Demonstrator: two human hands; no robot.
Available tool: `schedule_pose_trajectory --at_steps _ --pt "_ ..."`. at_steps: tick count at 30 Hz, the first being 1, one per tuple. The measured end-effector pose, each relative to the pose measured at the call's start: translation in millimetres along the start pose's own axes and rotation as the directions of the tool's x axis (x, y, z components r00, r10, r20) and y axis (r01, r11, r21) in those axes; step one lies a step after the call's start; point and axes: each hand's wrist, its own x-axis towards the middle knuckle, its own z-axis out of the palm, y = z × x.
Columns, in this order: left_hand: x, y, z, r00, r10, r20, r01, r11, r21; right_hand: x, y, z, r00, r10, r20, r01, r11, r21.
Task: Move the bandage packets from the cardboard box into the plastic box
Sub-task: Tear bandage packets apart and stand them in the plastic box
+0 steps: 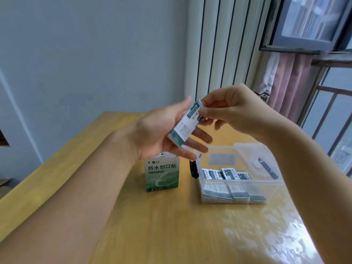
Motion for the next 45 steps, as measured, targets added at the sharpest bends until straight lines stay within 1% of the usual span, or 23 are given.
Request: schedule_pose_trajectory --at_steps 2,4,5,6,7,10,11,14,17,20,23,25,28,30,34,36,38,41,43,45 --pt "3.9 -6.9 9.4 0.999 -0.033 -0.006 0.032 0.996 -0.079 2.3 3.0 3.6 0.998 -0.013 -0.058 0.008 0.995 -0.096" --pt "10.1 -12.1 17.4 0.998 -0.042 -0.044 0.03 0.966 -0.258 4.1 4.9 7.2 0.984 -0.056 -0.167 0.02 0.978 -0.208" --pt "12.0 -13.1 21.6 0.997 -0.043 -0.065 0.017 0.935 -0.354 4.2 3.0 9.0 0.976 -0.093 -0.198 0.03 0.953 -0.302" --pt "14.0 -13.9 26.1 0.996 -0.043 -0.08 0.004 0.899 -0.437 2.2 -1.0 10.2 0.974 -0.127 -0.19 0.041 0.915 -0.402" --pt "15.4 -14.6 29.3 0.995 -0.039 -0.093 -0.013 0.864 -0.504 -0.2 -5.9 11.2 0.981 -0.137 -0.14 0.055 0.88 -0.472" --pt "17.3 -16.0 34.2 0.99 -0.036 -0.137 -0.058 0.778 -0.625 -9.7 -20.1 12.2 0.996 -0.035 0.082 0.072 0.856 -0.511" --pt "17.8 -16.9 34.7 0.987 -0.037 -0.158 -0.071 0.777 -0.625 -12.1 -22.1 12.5 0.993 -0.017 0.119 0.079 0.841 -0.535" --pt "17.2 -19.8 39.3 0.98 -0.038 -0.193 -0.078 0.827 -0.556 -14.6 -22.2 11.8 0.99 -0.016 0.14 0.097 0.799 -0.594" --pt "17.2 -23.6 43.5 0.974 -0.076 -0.216 -0.051 0.848 -0.528 -13.8 -22.6 9.0 0.984 0.012 0.179 0.095 0.811 -0.578" --pt "16.2 -24.5 45.7 0.966 -0.123 -0.229 -0.031 0.822 -0.569 -14.1 -24.3 11.0 0.976 0.055 0.211 0.088 0.785 -0.613" --pt "14.7 -23.1 48.4 0.962 -0.141 -0.233 -0.023 0.81 -0.586 -13.9 -22.4 19.3 0.978 0.044 0.203 0.091 0.788 -0.609" --pt "14.6 -22.9 49.6 0.965 -0.155 -0.213 -0.004 0.8 -0.6 -12.6 -19.8 21.6 0.979 0.034 0.202 0.094 0.801 -0.592" --pt "15.4 -23.8 49.1 0.972 -0.181 -0.148 0.038 0.746 -0.664 -11.0 -15.7 20.0 0.974 0.044 0.223 0.098 0.806 -0.583" --pt "16.6 -25.3 48.8 0.975 -0.177 -0.135 0.038 0.731 -0.681 -10.5 -14.0 19.4 0.973 0.034 0.229 0.109 0.804 -0.584" --pt "21.5 -29.5 50.0 0.958 -0.167 -0.232 -0.017 0.777 -0.629 -9.4 -13.3 23.8 0.971 -0.008 0.237 0.154 0.781 -0.605" --pt "23.2 -30.8 50.6 0.945 -0.149 -0.29 -0.052 0.808 -0.587 -8.8 -13.0 22.2 0.968 -0.006 0.249 0.153 0.804 -0.575" --pt "24.1 -31.5 49.6 0.941 -0.108 -0.32 -0.086 0.84 -0.535 -8.3 -13.6 13.8 0.975 -0.017 0.22 0.121 0.874 -0.47" --pt "21.9 -30.5 46.6 0.963 -0.062 -0.263 -0.066 0.891 -0.448 -7.6 -13.3 -4.6 0.997 -0.035 0.066 0.057 0.924 -0.379" --pt "20.1 -29.7 47.2 0.978 -0.032 -0.208 -0.059 0.907 -0.416 -7.1 -12.3 -10.3 0.999 -0.02 0.047 0.036 0.925 -0.377" --pt "19.9 -30.2 49.3 0.983 -0.017 -0.185 -0.062 0.907 -0.416 -6.8 -11.5 -7.8 0.997 -0.041 0.072 0.069 0.895 -0.44"
